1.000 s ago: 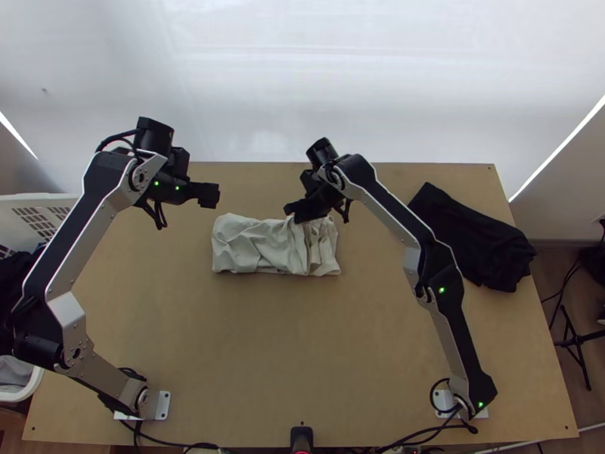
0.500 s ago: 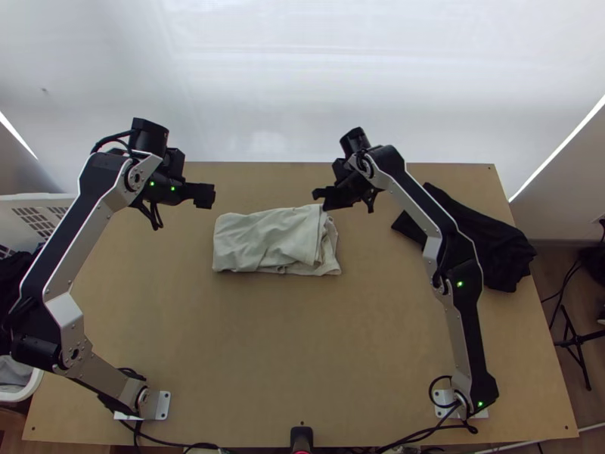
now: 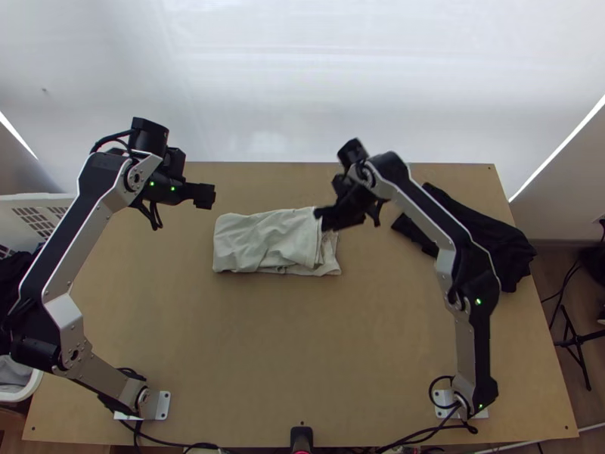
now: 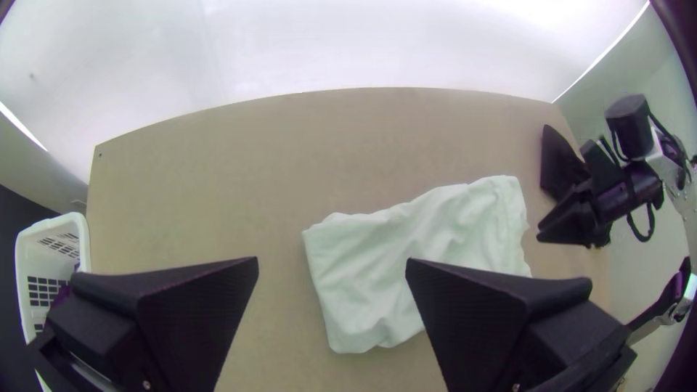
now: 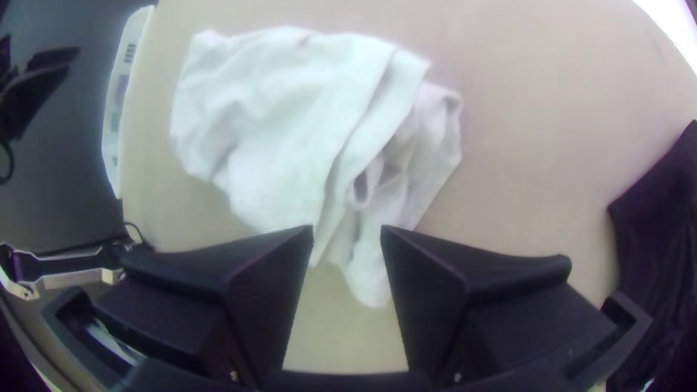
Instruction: Fold the t-shirt
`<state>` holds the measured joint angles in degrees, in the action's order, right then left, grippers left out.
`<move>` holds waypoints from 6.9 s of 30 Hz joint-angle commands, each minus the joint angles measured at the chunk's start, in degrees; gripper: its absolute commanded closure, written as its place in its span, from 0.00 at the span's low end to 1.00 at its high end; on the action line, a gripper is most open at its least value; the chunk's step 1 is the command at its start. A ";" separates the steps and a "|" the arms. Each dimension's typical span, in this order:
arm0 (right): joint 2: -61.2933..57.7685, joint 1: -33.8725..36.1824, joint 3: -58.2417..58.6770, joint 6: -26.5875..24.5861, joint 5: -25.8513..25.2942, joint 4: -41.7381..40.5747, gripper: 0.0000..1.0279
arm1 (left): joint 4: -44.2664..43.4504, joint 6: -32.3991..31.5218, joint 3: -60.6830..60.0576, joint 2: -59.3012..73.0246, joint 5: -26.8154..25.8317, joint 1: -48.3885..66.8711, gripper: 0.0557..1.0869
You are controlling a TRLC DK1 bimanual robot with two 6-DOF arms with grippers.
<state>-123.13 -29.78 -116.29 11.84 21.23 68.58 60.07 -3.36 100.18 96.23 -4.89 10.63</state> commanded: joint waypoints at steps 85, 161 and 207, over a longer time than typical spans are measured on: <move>6.24 6.84 15.48 2.49 11.72 -16.90 0.03 | 6.02 0.72 11.44 2.21 1.46 3.34 0.04; 25.84 33.91 17.59 9.35 12.34 -16.19 0.97 | 9.89 -0.42 18.82 4.50 2.25 4.75 0.04; 23.46 52.46 32.71 -3.75 6.19 -14.35 0.97 | 12.17 0.02 18.82 1.68 2.25 4.22 0.04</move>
<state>-97.34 19.38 -87.70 9.85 28.86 56.86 71.99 -3.57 119.04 98.13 -2.70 15.09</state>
